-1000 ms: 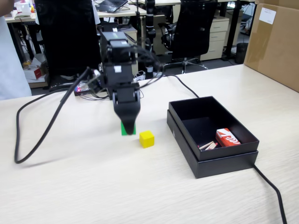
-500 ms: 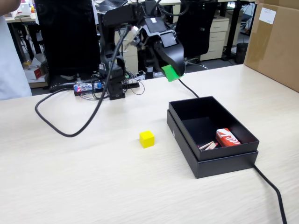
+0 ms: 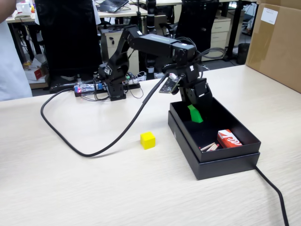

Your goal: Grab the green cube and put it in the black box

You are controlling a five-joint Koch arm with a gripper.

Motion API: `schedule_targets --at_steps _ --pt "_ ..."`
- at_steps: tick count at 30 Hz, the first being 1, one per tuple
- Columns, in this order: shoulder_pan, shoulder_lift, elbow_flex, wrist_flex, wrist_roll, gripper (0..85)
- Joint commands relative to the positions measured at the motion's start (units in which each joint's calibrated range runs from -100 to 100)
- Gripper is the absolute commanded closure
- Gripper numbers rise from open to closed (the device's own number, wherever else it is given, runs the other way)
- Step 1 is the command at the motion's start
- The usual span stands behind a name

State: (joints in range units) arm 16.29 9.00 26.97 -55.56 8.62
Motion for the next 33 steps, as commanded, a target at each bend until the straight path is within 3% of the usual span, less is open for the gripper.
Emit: schedule_targets --at_steps 1,9,11,15,17,21,33 --pt "-0.34 0.35 1.95 -0.04 0.05 84.6" --pt "-0.68 3.91 1.13 -0.12 0.24 83.3" --pt "-0.63 4.14 0.68 -0.12 0.24 74.6" --pt "-0.63 3.80 -0.68 -0.12 0.59 68.8" --pt "-0.54 3.80 -1.59 -0.12 0.49 56.8" --pt "-0.29 1.85 -3.22 -0.12 0.44 45.5" --pt "-0.93 -24.54 -4.67 -0.12 1.17 41.5"
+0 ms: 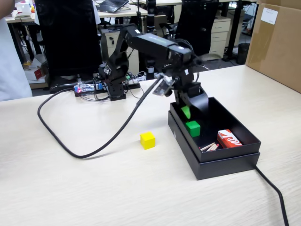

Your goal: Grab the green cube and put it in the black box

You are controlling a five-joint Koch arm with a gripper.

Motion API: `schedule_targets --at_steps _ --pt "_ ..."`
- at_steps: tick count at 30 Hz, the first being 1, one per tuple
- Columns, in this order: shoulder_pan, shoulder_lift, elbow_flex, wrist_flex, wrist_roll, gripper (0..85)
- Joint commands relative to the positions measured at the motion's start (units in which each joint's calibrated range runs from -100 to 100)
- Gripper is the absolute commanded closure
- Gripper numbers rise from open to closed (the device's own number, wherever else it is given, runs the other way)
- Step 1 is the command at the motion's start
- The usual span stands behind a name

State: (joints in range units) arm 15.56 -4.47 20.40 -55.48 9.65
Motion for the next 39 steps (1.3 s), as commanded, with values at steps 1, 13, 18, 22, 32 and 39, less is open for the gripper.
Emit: schedule_targets --at_steps 1,13,18,22,32,39 --pt "-0.44 -14.07 1.54 -0.20 0.15 41.5" --pt "-6.40 -55.83 -22.21 0.58 -5.03 41.4" --pt "-11.87 -71.32 -39.44 8.87 -9.57 41.4" --pt "-15.24 -80.73 -54.13 15.87 -11.67 38.0" --pt "-17.48 -95.53 -74.16 17.51 -11.28 35.4" --pt "-18.12 -95.53 -84.23 26.23 -11.82 34.6"
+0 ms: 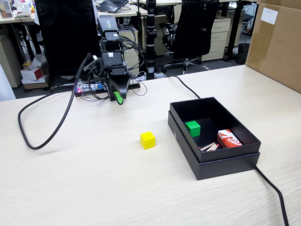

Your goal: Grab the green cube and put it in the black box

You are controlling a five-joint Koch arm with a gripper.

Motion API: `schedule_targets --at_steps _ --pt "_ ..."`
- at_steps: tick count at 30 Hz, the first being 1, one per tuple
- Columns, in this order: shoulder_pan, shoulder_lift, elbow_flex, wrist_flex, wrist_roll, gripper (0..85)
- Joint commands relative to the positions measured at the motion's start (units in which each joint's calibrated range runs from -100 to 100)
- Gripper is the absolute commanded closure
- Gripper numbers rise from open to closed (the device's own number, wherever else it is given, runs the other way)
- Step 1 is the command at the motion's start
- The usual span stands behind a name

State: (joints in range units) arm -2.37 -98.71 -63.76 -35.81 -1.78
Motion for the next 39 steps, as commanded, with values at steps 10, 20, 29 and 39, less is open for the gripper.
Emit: schedule_targets --at_steps 10,20,29,39 --pt "0.00 -1.29 -18.56 25.31 -2.00 35.0" --pt "-0.10 -1.29 -30.44 35.77 -3.81 35.2" --pt "-0.10 -0.95 -33.25 36.72 -4.35 36.3" --pt "-0.10 -0.95 -33.25 36.72 -4.35 36.3"
